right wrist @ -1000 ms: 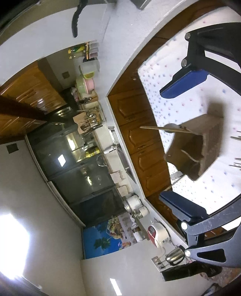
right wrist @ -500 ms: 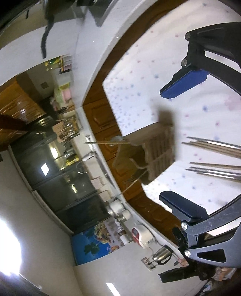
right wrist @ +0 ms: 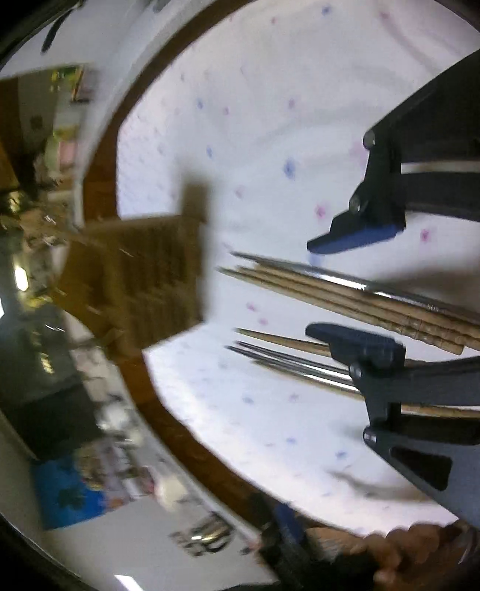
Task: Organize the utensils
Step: 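Move both tools back down to the remaining chopsticks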
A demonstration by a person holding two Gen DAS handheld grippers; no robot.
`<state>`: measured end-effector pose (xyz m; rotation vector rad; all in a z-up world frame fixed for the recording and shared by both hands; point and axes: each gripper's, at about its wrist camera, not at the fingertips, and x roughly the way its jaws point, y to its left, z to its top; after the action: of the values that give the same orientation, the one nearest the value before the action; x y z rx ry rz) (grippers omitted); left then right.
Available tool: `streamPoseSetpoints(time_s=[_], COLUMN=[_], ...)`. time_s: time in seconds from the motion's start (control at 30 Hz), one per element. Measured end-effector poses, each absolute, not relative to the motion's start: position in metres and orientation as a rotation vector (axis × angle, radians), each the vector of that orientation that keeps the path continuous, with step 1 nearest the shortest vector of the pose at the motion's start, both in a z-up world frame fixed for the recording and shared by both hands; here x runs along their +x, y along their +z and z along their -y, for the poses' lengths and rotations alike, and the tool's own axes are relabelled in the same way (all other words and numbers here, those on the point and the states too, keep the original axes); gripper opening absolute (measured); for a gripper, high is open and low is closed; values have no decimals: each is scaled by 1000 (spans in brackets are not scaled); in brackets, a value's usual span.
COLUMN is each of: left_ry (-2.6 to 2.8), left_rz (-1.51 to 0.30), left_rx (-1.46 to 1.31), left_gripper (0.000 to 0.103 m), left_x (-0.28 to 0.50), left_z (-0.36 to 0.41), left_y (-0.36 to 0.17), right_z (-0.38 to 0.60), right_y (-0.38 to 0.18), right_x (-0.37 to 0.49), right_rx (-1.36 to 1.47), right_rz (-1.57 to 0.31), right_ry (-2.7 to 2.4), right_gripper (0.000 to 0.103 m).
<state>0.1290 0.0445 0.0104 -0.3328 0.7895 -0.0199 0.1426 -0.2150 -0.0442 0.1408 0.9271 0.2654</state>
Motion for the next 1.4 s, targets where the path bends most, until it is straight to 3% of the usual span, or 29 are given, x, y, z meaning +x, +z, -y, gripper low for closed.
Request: streamPoseSetpoints(time_s=[0.1,0.33,0.4,0.47,0.67,1.0,1.1,1.2,1.4], left_ry=[-33,-77,-87,-98,-124,-170,-183,-194,-204], left_rz=[-798,-842,-863,-879,-927,-1003,-1048,-1032,-1051], left_rx=[-330,-285,-269,-255,-164,-101,-81,-57,-100], left_gripper=[83,83,83,83,82,49,30,30,28], left_x=[131,136,139,143,159,199,208,205,207], left_z=[-40,-21,-14,-7,17,42,49,50,38], left_y=[9,-2,-6,-8,-16,-33,-45,-48,-48], right_z=[206,247,268,285,306,283,278,279,284], right_y=[-54,-53,-53,-52,-31,-38,-49,-62,-55], right_x=[145,129,123,120,124,167,179,183,179], right_rx=[74,103,149,193,300,290,274,275,287], right_rz=[-962,-974,-976,-971,-894,-929,-968,-1006,-993], right_ry=[253,194,169,156,169,238,240,241,241], right_gripper=[22,21,22,31,31,17,16,9,10])
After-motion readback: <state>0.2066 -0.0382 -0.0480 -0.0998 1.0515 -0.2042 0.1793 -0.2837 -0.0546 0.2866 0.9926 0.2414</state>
